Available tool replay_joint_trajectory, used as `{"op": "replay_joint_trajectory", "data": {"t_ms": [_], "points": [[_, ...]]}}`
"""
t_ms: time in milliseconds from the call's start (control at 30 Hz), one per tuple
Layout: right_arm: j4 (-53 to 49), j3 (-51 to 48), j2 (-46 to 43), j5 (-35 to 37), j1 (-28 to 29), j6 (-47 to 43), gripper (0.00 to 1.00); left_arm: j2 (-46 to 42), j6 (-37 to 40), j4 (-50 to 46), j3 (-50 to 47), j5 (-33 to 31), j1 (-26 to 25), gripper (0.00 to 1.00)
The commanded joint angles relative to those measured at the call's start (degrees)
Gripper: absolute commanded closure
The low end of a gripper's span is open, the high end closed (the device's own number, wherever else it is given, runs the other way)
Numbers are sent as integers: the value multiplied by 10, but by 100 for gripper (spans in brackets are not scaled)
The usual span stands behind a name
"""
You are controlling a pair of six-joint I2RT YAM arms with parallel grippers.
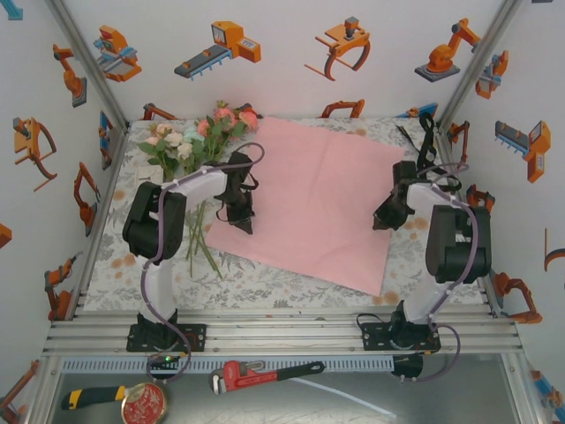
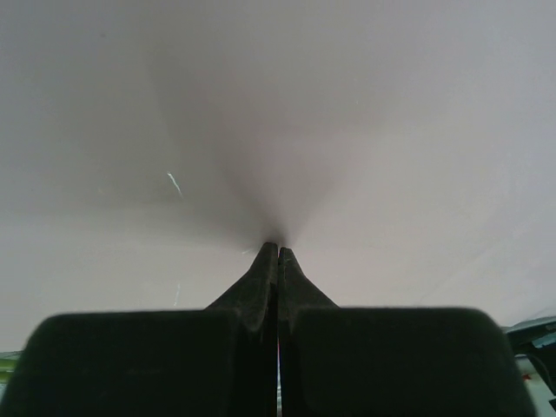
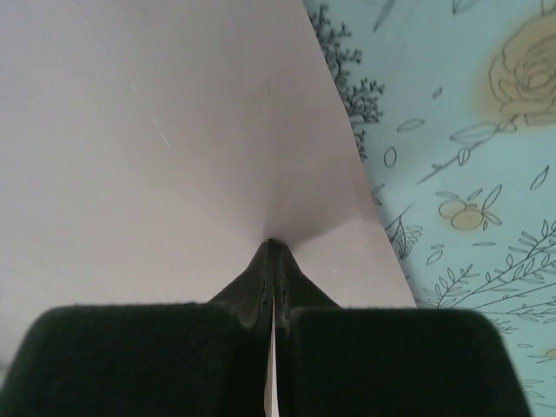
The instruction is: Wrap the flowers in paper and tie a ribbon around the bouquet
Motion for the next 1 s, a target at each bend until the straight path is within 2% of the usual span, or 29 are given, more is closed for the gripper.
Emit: {"op": "replay_joint_trajectory", "data": {"t_ms": [0, 167, 300, 467, 600, 700, 767, 900, 967], "points": [[-29, -67, -31, 19, 24, 37, 100, 58, 44, 20, 19, -62, 36, 100], [-38, -142, -99, 14, 86, 74, 100, 115, 69, 21, 115, -26, 65, 100], [-38, -151, -112, 17, 126, 81, 100, 143, 87, -7, 173, -27, 70, 100], [-52, -106, -102, 31, 127, 77, 100, 134, 79, -4, 166, -12, 78, 100], [-99, -20, -104, 47, 127, 51, 100, 84, 76, -1, 172, -12, 83, 100], [-129, 51, -107, 42, 128, 35, 99, 21, 66, 21, 161, -28, 96, 78], [-144, 84, -110, 42, 131, 30, 87, -22, 62, 51, 136, -43, 116, 68], [-164, 121, -120, 58, 145, 32, 68, -64, 70, 65, 112, -90, 174, 66], [-163, 131, -124, 64, 154, 31, 63, -66, 73, 63, 108, -103, 210, 66]]}}
